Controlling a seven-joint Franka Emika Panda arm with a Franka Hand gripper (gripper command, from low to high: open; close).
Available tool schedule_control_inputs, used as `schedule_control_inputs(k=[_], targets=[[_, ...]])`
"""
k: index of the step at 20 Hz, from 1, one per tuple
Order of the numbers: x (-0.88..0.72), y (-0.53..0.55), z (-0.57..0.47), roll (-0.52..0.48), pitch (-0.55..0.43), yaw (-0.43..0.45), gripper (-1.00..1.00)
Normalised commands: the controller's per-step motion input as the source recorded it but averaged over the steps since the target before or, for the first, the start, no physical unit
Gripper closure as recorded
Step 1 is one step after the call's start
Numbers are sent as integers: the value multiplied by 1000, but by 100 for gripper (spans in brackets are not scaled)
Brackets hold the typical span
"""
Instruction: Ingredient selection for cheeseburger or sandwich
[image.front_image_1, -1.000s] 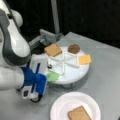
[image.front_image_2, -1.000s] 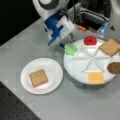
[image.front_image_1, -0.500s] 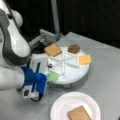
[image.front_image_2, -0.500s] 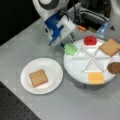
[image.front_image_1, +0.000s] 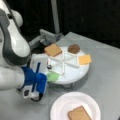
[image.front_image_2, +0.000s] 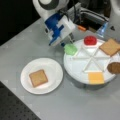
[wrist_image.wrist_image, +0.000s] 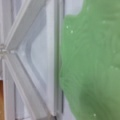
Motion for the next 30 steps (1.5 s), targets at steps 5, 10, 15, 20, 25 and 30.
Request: schedule_control_inputs(k=[5,10,15,20,25,30], targets=[[120,-127,-38,180,-12,54,100],[133,-141,-20,164,2,50,100],[168,-145,27,141,26,28,100],[197,-180,117,94,74,-5,100],[173,-288,342,84,144,-3,100],[151,-413,461,8,196,66,100]])
